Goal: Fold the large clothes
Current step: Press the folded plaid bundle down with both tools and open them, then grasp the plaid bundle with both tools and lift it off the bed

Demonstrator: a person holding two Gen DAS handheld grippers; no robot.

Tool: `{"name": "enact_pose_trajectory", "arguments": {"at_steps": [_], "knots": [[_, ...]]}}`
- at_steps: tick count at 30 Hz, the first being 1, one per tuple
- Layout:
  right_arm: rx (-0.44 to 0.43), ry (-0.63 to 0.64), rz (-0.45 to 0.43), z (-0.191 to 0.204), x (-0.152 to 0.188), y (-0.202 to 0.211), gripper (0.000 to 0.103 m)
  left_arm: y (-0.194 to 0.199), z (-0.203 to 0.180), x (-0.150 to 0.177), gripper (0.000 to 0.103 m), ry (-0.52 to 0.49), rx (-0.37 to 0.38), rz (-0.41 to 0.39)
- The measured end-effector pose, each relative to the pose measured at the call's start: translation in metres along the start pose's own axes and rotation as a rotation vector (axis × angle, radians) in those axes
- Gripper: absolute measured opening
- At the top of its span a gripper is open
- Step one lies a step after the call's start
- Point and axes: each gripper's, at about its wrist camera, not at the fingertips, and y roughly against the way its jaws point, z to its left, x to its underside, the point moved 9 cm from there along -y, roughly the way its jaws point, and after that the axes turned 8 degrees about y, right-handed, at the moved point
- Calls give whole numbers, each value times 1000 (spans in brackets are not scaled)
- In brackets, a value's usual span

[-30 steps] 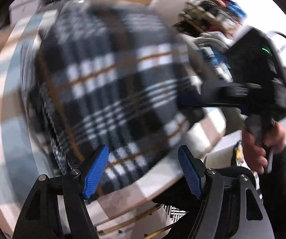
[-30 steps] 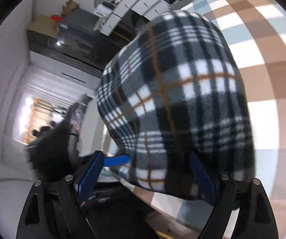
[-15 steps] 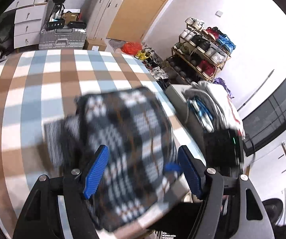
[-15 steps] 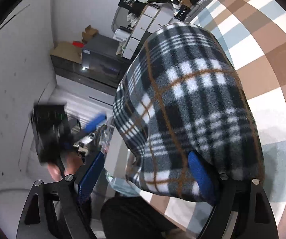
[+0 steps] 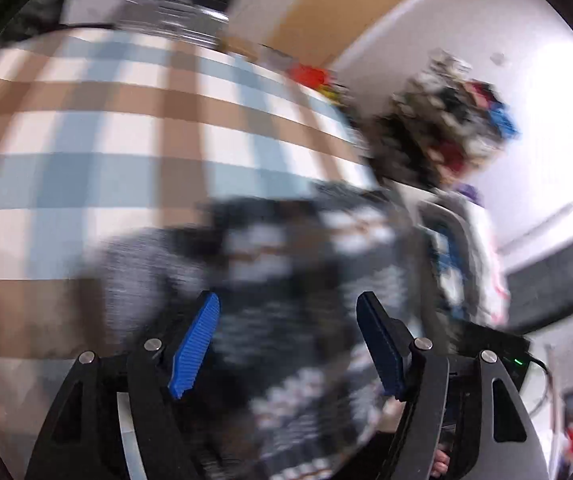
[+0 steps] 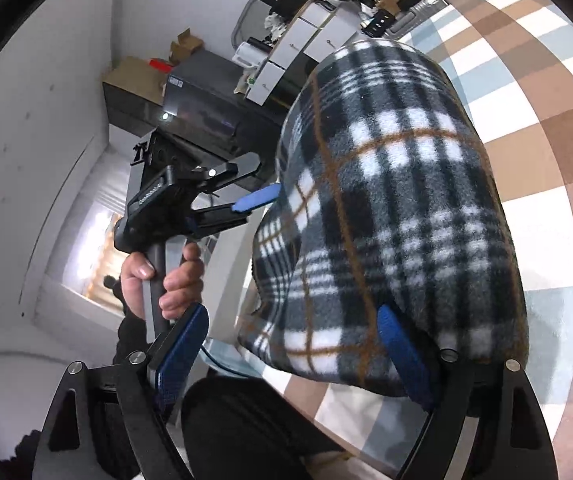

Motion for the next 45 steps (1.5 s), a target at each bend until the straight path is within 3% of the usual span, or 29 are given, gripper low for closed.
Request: {"name": "enact_pose_trajectory", "arguments": {"at_steps": [1,4,6,8,11,13,18,22,25,28,33,35,37,42,45], "knots": [[-7,-8,0,0,0,0,89,7,-2,-2,67,1,6,-7],[-15,-20,4,-1,0,-2,89,22,-37,2,67,-16,171,17],[-13,-20,7,0,-1,-3,89,24,-58,6,68,-78,196,10],[-8,-14,12,0,-1,-5,90,5,-68,11,68,-146,128,34],[18,18,30,1,-1,-10,90,-29,-48,15,67,-136,27,65],[55,48,52,3,4,-14,90,-45,-32,18,67,-97,35,71],[198,126,96,9,11,-29,90,-38,-32,20,67,-134,43,40],[226,151,112,9,11,-33,90,-21,-36,18,67,-108,8,22],[193,137,88,9,10,-28,90,-13,-50,26,67,-134,38,7],[135,101,59,6,8,-18,90,-8,-48,55,67,-173,29,32],[-25,-110,-10,-13,0,1,88,-24,-12,100,67,-108,-6,79],[-88,-202,-32,-22,0,6,86,-36,-1,113,67,-125,-67,84],[-95,-215,-30,-24,1,8,83,-40,0,115,67,-191,-107,40],[-42,-190,-25,-19,7,6,83,-48,3,110,67,-207,-142,-39],[-40,-198,-20,-13,5,11,84,-41,-6,112,68,-285,-194,-81]]}}
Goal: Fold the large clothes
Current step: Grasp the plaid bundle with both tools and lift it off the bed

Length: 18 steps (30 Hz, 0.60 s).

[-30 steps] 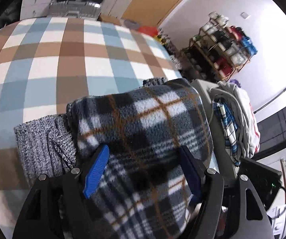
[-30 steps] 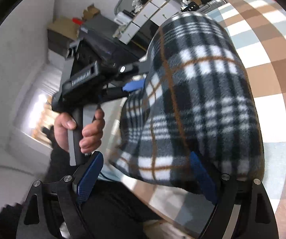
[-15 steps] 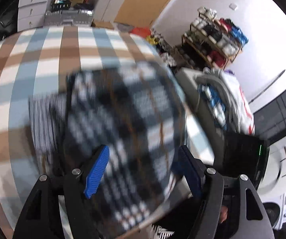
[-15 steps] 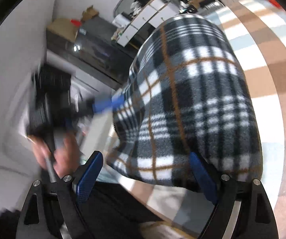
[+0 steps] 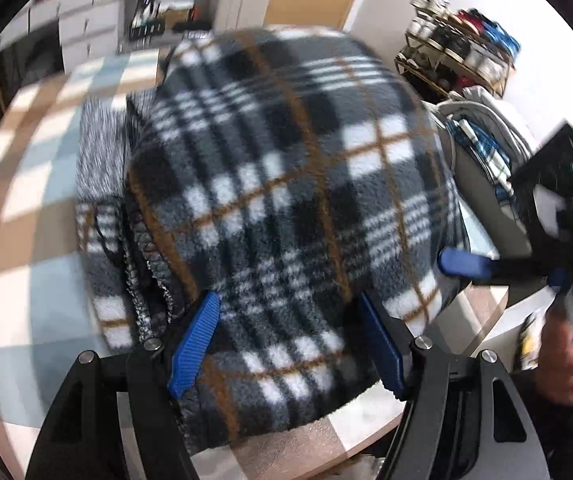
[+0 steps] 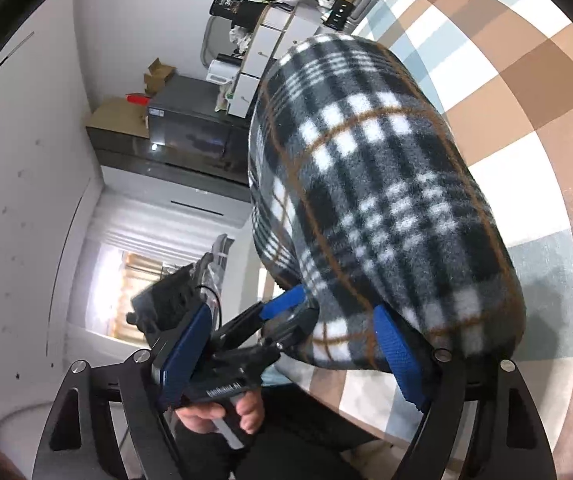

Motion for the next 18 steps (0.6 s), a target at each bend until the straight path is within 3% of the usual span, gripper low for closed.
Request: {"name": "enact_pose_trajectory", "arguments": {"at_steps": [3,4,6,7,10,15,18], "knots": [[87,106,-53,20,-24,10,91,15,3,-7,68,-13,-30,-30],[155,166,-82,26,-32,16,102,22,6,-11,68,-19,-52,-54],[317,285,-116,33,-48,27,103,29,18,-16,68,-20,-124,-107],[379,332,-111,33,-55,28,103,32,24,-20,68,-20,-167,-135],[491,378,-17,21,-66,12,103,28,39,-27,68,8,-189,-130],[577,420,145,-14,-66,-16,103,11,54,-21,69,97,-83,-44],[530,389,207,-30,-64,-23,103,1,58,-11,70,202,36,51]]}}
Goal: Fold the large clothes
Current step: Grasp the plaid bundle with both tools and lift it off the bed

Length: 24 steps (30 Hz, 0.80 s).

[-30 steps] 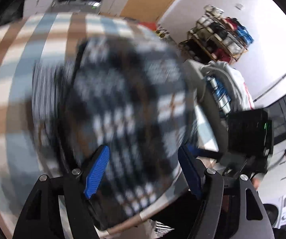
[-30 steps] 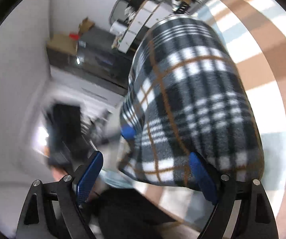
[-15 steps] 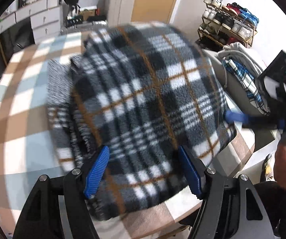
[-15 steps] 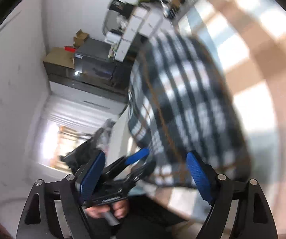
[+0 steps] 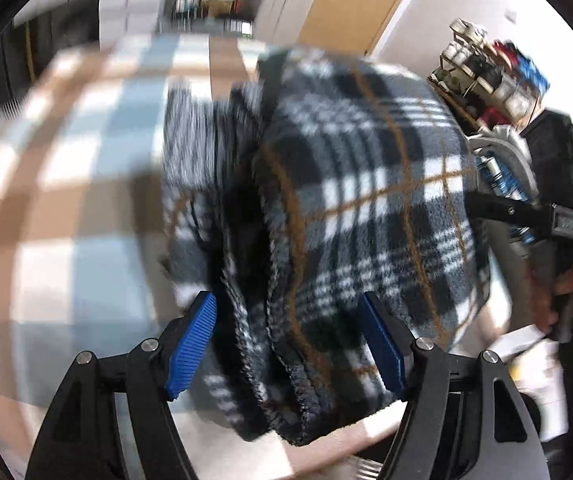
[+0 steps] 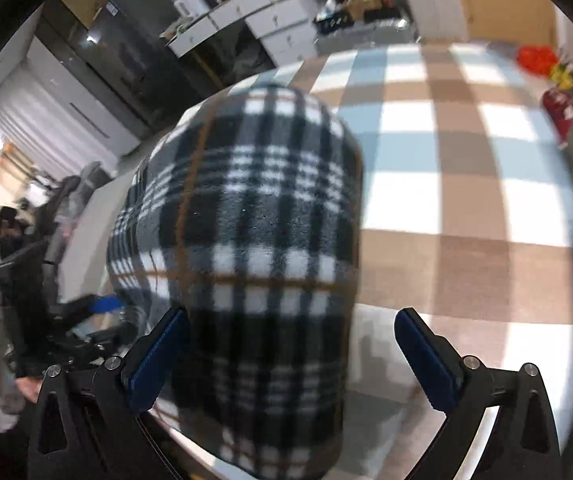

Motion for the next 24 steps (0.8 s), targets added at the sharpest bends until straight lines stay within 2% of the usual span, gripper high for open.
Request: {"name": "enact_pose_trajectory", "arguments": {"at_steps": [3,4,7,10,16,17,19,20,21,22,24], "knots": [[-58,-12,28,0,-2,-9,103,-2,5,-6,81,53,62,50],[-63,-10,42,0,-3,-13,103,-3,6,-10,83,84,110,69],[-108,-30,79,4,-4,-20,102,-2,11,-13,84,195,242,120],[-145,-41,70,4,-3,-24,98,-3,15,-21,85,285,350,127],[-160,-47,28,1,6,-16,89,-6,25,-19,85,350,371,152],[-161,-56,24,1,9,-15,89,-4,28,-19,85,351,361,147],[-161,-62,14,0,12,-13,89,5,37,-20,85,343,265,90],[-159,-61,12,0,13,-14,89,8,40,-21,85,342,257,73],[-159,-63,10,-1,13,-13,89,11,37,-19,85,352,282,70],[-161,-67,10,-2,15,-13,89,7,31,-16,85,349,315,109],[-165,-66,19,-4,17,-13,89,-3,26,-10,84,330,290,151]]}}
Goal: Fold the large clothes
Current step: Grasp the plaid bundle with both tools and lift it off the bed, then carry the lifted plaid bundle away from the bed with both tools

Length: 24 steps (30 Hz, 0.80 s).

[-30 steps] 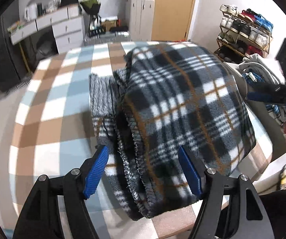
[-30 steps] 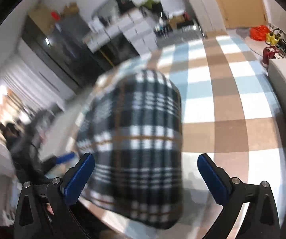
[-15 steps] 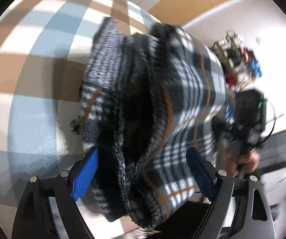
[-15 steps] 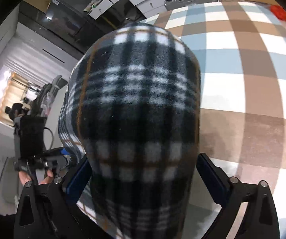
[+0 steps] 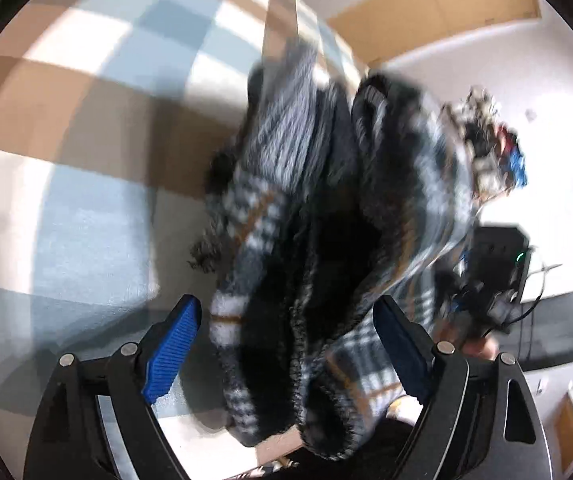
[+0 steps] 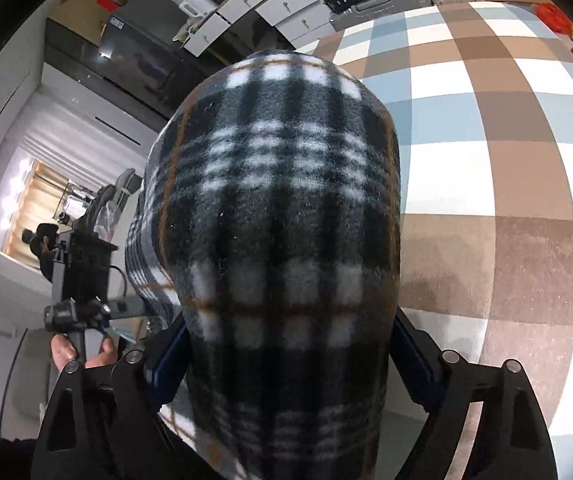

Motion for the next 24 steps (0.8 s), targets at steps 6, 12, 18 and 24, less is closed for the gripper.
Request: {"name": "enact_pose_trajectory", "arguments": {"at_steps": [6,12,18,24], "knots": [[23,8,9,2,-2,-1,88,-8,-18,0,83,-12,69,28],[45,12,-5,19,-4,-4,78,-9,-35,9,40,-151,29,12],[22,60,28,44,23,2,76,-3,-39,23,35,-203,30,45],[-22,-13,6,43,37,4,80,-10,-35,11,51,-192,16,74]]}}
